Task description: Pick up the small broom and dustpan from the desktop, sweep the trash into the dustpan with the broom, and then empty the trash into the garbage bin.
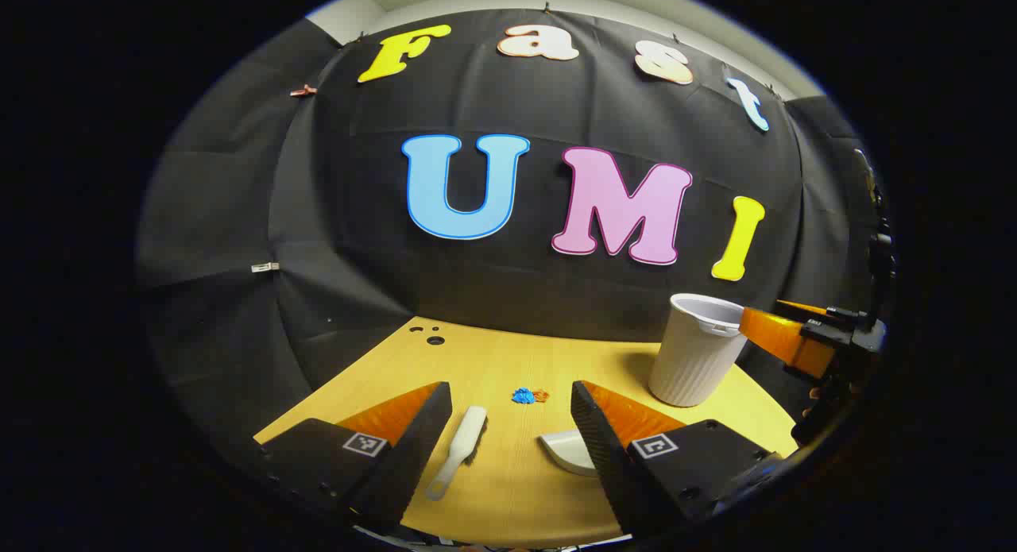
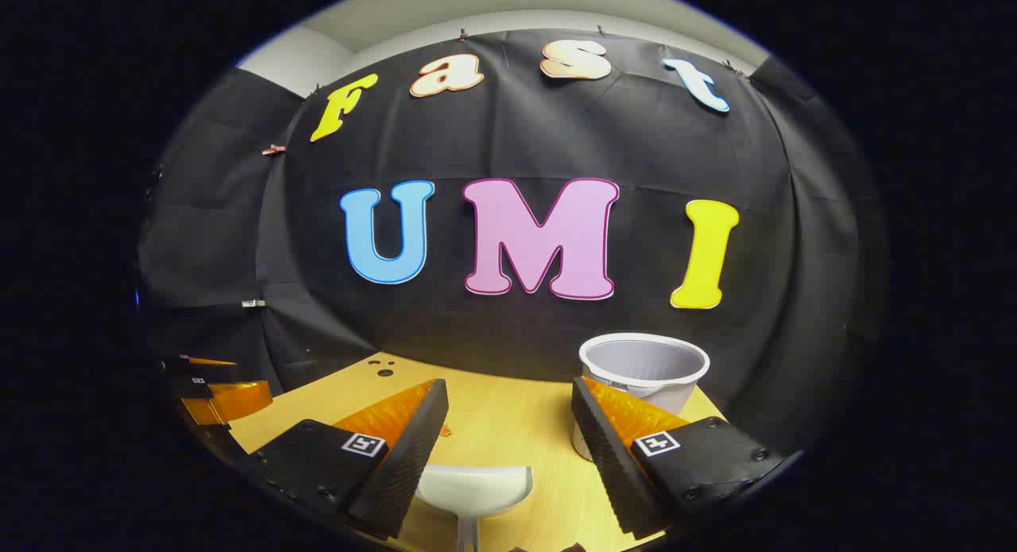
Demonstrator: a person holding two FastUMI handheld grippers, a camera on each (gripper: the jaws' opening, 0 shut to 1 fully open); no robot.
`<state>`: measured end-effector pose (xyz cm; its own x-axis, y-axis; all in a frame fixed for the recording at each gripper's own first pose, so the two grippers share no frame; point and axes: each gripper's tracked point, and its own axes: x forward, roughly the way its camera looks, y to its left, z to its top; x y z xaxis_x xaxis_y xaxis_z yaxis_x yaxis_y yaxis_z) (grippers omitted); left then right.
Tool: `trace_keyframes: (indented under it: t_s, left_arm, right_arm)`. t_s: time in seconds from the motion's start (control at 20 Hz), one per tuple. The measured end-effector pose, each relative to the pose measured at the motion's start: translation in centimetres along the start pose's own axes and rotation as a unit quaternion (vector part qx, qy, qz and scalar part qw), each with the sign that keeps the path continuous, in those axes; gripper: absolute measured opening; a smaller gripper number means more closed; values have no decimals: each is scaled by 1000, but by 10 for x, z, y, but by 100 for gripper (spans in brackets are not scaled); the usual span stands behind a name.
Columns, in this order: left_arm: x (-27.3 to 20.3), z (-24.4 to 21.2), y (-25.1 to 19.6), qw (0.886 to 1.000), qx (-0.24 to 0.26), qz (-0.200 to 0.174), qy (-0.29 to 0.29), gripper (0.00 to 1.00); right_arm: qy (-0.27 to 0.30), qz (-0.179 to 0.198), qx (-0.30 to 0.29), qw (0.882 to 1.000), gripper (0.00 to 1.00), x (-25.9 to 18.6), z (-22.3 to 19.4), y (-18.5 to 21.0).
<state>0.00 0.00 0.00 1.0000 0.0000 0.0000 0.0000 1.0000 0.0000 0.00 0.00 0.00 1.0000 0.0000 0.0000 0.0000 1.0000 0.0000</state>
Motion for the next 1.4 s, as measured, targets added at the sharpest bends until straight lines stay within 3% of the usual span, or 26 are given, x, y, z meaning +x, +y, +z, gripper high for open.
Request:
trace_keyframes:
  t_s: [0.3, 0.6, 0.85, 1.2, 1.4]
  left_arm:
    - [27, -5, 6, 1000, 0, 1, 25, 96]
    - [42, -2, 27, 999, 17, -14, 23, 96]
    - [46, -21, 44, 998, 26, -24, 44, 96]
    - [68, -88, 76, 988, -1, -31, 150, 96]
    - [88, -140, 87, 971, 3, -45, 236, 96]
  right_arm:
    - [61, -21, 44, 997, 97, 32, -36, -13]
    - [69, -50, 45, 995, 99, 32, -36, -9]
    - [87, -41, 46, 994, 99, 22, -45, 8]
    - [130, -31, 43, 990, 99, 9, -70, 23]
    - [151, -29, 34, 988, 99, 0, -82, 27]
